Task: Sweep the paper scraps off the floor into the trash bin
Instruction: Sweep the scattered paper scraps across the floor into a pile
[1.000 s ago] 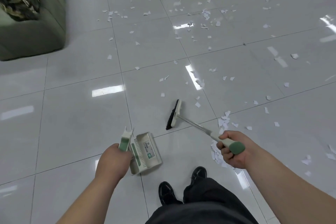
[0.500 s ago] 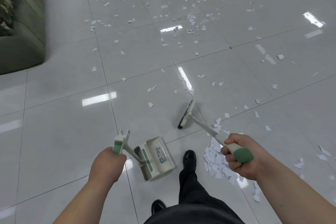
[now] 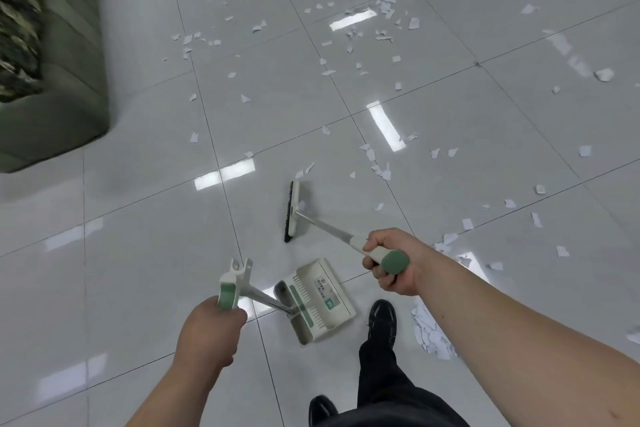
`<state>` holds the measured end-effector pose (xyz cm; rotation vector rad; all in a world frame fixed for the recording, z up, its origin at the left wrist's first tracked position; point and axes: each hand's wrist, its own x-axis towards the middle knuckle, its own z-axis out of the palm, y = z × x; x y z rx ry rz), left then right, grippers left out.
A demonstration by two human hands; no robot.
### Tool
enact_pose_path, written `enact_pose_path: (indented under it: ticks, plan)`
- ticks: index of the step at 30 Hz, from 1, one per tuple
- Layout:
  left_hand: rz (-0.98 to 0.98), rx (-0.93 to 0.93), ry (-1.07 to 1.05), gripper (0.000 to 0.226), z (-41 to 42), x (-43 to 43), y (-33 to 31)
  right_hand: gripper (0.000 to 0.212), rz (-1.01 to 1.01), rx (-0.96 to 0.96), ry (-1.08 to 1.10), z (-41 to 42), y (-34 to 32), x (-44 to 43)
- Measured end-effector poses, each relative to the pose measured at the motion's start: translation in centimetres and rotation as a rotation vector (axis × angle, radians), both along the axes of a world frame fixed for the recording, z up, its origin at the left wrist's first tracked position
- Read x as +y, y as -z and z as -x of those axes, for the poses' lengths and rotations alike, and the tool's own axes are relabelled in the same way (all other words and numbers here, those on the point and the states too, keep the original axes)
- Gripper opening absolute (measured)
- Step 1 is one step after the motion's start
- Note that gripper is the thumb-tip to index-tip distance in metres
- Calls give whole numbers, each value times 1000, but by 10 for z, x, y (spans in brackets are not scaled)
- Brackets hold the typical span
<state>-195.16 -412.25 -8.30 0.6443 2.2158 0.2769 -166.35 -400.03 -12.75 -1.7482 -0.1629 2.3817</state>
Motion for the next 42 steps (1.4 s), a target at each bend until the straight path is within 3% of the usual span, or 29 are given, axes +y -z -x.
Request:
enact_pose_path:
  ticks: [11,16,22,31,38,42]
  plan:
    - [-2,18,171,9,-49,95,-7,31,57,-87,232,-117,4,25]
    - [-22,25,310,13,-69,135,-12,26,55,-137,392,-161,-13,0]
    - [-44,-18,522,14,-91,177,-7,35,54,-234,606,-189,-37,-56]
    - [-77,-120,958,7,-110,228,-2,40,30,-539,794,-127,-86,-141]
    - [-70,-192,1147,9,-103,245,8,29,82,-549,1156,-69,-115,-201]
    - [-62,-235,1227,8,-100,249,8,29,125,-655,1208,-23,-124,-234]
